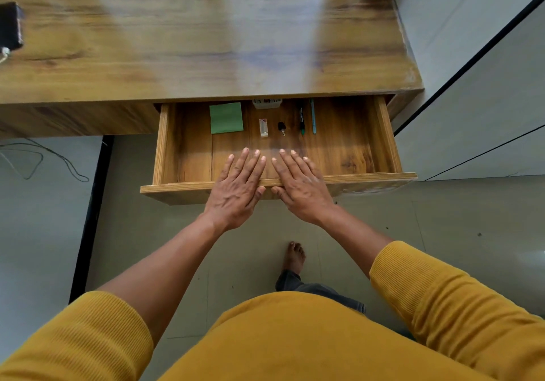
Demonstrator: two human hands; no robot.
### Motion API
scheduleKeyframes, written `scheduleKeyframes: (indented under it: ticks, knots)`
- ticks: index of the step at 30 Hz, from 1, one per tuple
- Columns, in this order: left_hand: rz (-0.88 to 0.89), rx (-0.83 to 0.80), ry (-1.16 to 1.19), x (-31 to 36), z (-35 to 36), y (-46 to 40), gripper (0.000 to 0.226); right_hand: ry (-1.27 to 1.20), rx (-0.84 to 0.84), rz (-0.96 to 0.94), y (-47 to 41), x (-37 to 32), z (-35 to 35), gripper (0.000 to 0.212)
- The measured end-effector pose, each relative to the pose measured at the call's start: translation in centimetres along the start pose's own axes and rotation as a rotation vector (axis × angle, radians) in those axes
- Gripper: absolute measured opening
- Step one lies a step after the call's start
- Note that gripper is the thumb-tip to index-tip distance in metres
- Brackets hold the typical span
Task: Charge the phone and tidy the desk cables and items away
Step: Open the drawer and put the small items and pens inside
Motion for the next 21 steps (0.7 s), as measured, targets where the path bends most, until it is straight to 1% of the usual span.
scheduleKeyframes:
  ticks: [4, 16, 21]
  knots:
    - [-0.023, 0.003, -0.007, -1.0, -0.6, -2.0, 0.071, 0.021, 0.002, -0.005, -2.3, 1.0, -0.3, 0.074]
    - [-0.054, 0.019, -0.033, -3.7, -1.5, -7.0, 0.072, 0.091, 0.051, -0.039, -7.1, 2.7, -1.7, 0.071]
    - [-0.048, 0.058, -0.046, -4.7, -2.0, -8.8, 0.072, 0.113, 0.091, -0.064, -9.1, 3.3, -2.4, 0.072]
Point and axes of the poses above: each hand's wrist, its own y-axis away from the middle knuckle, its own z-axis out of the palm, x = y × z, the point moved 7 cm from there along -y, towards the middle knuckle, and after that the axes turned 1 degree about z, right-handed, at the moved point
